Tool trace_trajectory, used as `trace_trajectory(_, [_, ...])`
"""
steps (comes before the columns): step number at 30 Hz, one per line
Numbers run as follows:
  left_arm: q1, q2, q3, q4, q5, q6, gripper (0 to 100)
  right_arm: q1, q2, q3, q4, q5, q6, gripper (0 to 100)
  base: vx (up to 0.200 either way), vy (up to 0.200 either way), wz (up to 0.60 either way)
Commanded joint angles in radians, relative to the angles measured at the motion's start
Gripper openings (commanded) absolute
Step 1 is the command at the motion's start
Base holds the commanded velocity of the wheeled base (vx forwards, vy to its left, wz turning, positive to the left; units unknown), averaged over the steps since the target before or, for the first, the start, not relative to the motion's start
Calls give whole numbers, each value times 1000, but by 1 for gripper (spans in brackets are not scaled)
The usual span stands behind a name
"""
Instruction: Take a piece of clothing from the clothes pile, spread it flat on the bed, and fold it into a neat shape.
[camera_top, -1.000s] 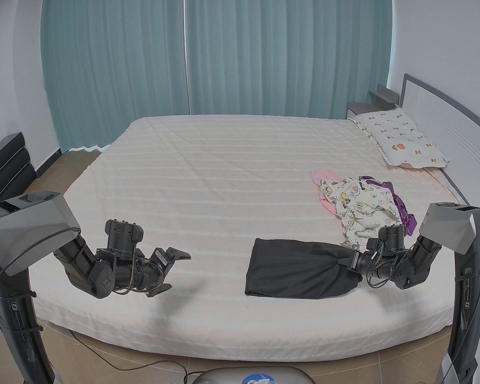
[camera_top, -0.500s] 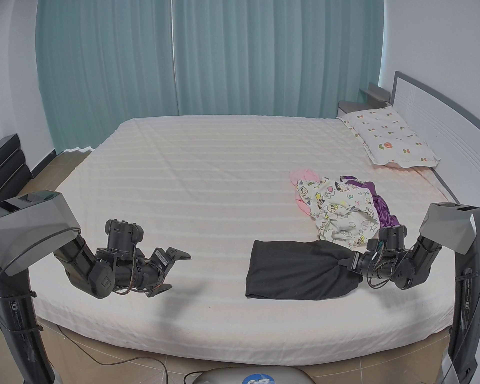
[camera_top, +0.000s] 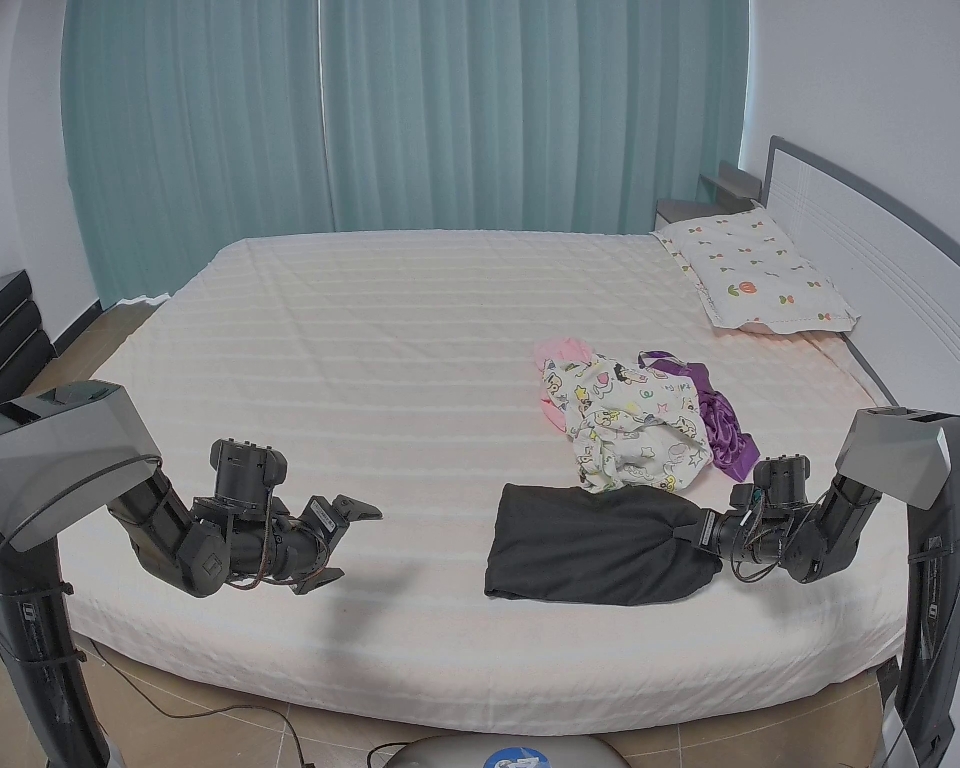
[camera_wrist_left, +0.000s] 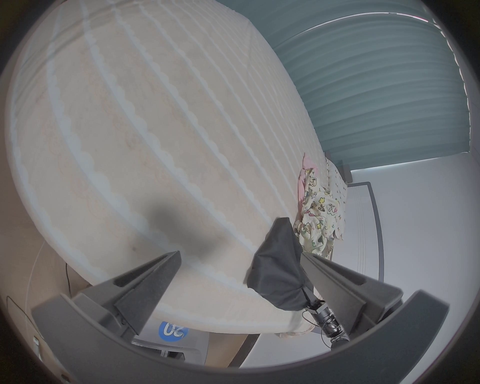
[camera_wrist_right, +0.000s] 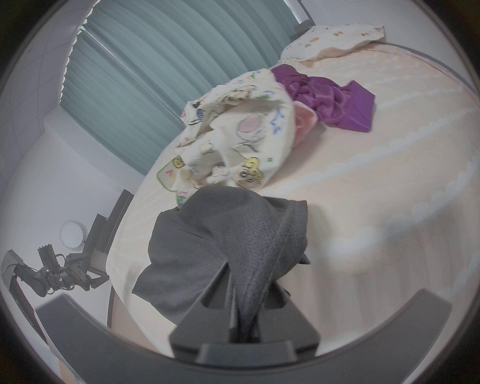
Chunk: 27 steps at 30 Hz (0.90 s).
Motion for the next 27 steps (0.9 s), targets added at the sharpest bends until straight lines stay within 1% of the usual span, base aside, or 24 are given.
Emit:
trace_trajectory(1, [0, 3, 0, -1, 0, 0, 100, 3, 0, 0, 8, 2, 5, 100, 0, 0, 0])
trace_trajectory(7, [0, 3, 0, -1, 2, 1, 100, -6, -32, 15, -7, 7, 19, 100, 0, 0, 0])
trace_trajectory(11, [0, 3, 0, -1, 0, 1, 100, -27, -55, 56, -12, 10, 31, 100, 0, 0, 0])
trace_trajectory(14, [-1, 5, 0, -1, 2, 1, 100, -29, -73, 116, -12, 14, 30, 100, 0, 0, 0])
trace_trajectory(16, [-3, 5, 0, -1, 2, 1, 100, -24, -78, 179, -16, 30, 14, 100, 0, 0, 0])
trace_trajectory(18, [-3, 5, -2, -1, 2, 1, 100, -23, -78, 219, -45, 51, 8, 100, 0, 0, 0])
trace_trajectory(19, [-3, 5, -2, -1, 2, 1, 100, -23, -78, 219, -45, 51, 8, 100, 0, 0, 0])
trace_trajectory(20, [-3, 5, -2, -1, 2, 1, 100, -20, -81, 259, -102, 67, 8, 100, 0, 0, 0])
trace_trajectory(22, [-3, 5, -2, -1, 2, 1, 100, -17, -78, 285, -142, 68, 7, 100, 0, 0, 0])
trace_trajectory(23, [-3, 5, -2, -1, 2, 4, 100, -3, -69, 302, -176, 67, -2, 100, 0, 0, 0])
trace_trajectory(27, [-3, 5, -2, -1, 2, 1, 100, 37, -69, 319, -188, 59, -13, 100, 0, 0, 0])
